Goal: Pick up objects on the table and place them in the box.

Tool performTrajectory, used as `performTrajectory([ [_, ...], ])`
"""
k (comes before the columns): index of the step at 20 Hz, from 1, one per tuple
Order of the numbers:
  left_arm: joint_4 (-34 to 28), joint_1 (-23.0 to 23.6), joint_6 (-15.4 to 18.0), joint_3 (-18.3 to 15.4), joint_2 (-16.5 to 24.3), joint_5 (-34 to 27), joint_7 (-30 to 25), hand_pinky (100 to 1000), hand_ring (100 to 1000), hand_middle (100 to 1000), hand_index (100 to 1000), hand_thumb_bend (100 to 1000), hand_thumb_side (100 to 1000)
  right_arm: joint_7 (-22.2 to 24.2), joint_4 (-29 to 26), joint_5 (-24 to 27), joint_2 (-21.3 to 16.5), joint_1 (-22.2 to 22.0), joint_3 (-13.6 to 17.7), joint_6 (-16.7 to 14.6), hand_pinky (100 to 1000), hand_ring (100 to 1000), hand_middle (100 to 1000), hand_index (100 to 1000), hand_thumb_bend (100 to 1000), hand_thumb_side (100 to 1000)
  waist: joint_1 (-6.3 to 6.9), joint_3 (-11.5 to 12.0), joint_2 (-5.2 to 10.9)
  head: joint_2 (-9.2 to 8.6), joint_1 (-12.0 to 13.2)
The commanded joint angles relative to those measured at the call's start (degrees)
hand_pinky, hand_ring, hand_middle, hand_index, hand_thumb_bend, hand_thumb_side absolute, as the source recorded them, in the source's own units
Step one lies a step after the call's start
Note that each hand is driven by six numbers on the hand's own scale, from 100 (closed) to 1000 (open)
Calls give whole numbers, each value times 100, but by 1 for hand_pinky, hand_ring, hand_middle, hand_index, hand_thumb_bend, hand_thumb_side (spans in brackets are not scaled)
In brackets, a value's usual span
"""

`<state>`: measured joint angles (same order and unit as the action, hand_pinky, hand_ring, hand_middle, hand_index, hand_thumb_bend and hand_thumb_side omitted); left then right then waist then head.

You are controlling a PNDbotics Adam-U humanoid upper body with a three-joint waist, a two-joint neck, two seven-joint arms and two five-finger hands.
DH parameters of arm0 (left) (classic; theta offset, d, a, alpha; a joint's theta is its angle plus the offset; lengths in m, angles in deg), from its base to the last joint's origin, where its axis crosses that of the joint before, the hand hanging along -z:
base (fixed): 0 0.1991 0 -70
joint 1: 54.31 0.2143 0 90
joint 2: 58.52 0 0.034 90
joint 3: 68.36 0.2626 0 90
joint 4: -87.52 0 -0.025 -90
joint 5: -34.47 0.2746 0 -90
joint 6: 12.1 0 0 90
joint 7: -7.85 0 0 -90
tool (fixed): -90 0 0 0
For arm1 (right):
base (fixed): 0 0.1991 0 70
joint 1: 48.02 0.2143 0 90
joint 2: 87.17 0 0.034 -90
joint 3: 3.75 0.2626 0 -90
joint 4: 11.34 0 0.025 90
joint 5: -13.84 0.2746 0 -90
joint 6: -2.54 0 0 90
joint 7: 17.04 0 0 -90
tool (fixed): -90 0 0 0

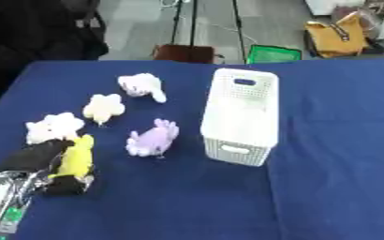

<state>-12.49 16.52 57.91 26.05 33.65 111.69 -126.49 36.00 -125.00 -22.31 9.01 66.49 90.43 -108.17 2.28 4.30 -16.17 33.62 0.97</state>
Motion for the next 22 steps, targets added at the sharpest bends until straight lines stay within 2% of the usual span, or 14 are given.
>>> performTrajectory([
  [1,18,-103,33,-38,46,146,11,814,914,903,991,361,740,-24,-93,54,-38,80,-11,-11,836,884,713,765,100,1000,-9,-2,80,-65,17],
  [4,94,-121,45,-54,49,284,68,807,906,896,991,331,740,-23,-93,62,-42,85,-19,-20,836,884,712,764,100,1000,-11,-11,73,-71,18],
  [12,286,-168,48,-57,33,401,53,799,891,883,987,319,735,-25,-93,78,-42,96,-25,-33,837,884,712,762,100,1000,-14,-30,70,-71,22],
  [18,403,-215,22,-67,20,426,63,773,832,816,965,262,716,-27,-93,82,-40,95,-27,-33,837,884,712,760,100,1000,-9,-52,72,-64,26],
  [22,465,-233,14,-67,20,403,54,763,797,796,963,271,720,-29,-93,83,-40,95,-30,-36,837,884,711,759,100,1000,-6,-52,73,-49,31],
])
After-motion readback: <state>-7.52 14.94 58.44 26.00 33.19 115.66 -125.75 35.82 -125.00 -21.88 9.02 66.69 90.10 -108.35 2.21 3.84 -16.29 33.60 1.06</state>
